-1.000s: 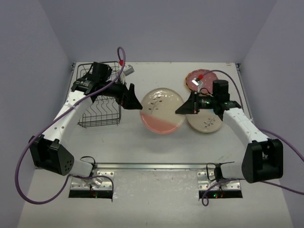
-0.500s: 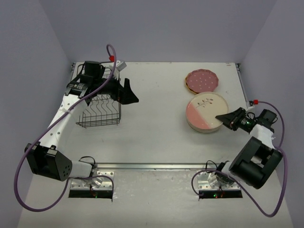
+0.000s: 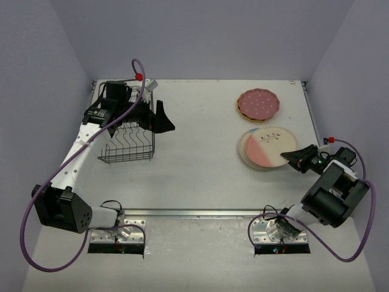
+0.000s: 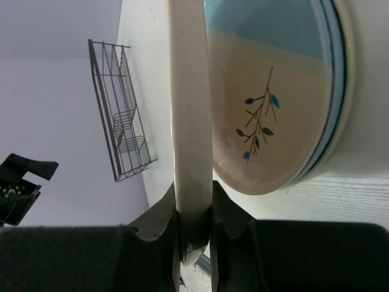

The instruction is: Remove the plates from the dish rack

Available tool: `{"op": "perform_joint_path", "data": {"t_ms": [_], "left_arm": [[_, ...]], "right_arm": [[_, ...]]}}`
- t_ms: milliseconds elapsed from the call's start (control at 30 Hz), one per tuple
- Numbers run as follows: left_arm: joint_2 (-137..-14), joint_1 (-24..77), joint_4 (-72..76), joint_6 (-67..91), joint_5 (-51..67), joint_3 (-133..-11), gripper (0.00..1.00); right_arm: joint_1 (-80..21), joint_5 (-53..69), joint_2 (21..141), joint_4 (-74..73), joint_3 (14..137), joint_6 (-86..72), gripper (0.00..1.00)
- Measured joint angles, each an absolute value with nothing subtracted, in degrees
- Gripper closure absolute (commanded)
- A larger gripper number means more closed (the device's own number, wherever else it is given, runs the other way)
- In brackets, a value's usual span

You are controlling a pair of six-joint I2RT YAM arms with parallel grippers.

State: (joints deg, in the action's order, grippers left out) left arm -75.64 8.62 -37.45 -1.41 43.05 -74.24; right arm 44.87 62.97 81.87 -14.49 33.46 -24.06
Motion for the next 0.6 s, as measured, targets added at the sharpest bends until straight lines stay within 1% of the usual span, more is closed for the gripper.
{"op": "perform_joint_path", "data": {"t_ms": [67,167,267,467,533,600], "left_arm": [[-75.64,8.62,-37.47,-1.39,42.94,-74.24,0.0],[-75.64,8.62,-37.39,-1.21,42.92,-74.24,0.0],[-75.64,8.61,-37.31,-1.19,42.65,-74.24,0.0],[-75.6,8.27,-37.27,-1.21,42.32,-74.24,0.0],[-75.39,8.15,-37.29,-1.21,42.05,-74.13,0.0],[-74.99,8.1,-37.31,-1.22,41.78,-74.06,0.0]], "right_arm": [[44.67,61.67,82.99,-14.91,33.77,-23.69,1.0],[43.58,59.61,84.54,-15.91,34.49,-22.18,0.97],[41.81,58.39,85.25,-17.23,34.96,-20.92,0.89],[38.55,56.47,87.07,-20.03,37.12,-19.8,0.67],[37.8,54.34,87.49,-21.09,38.08,-19.35,0.56],[37.16,52.47,87.96,-22.4,38.97,-18.89,0.42]]}}
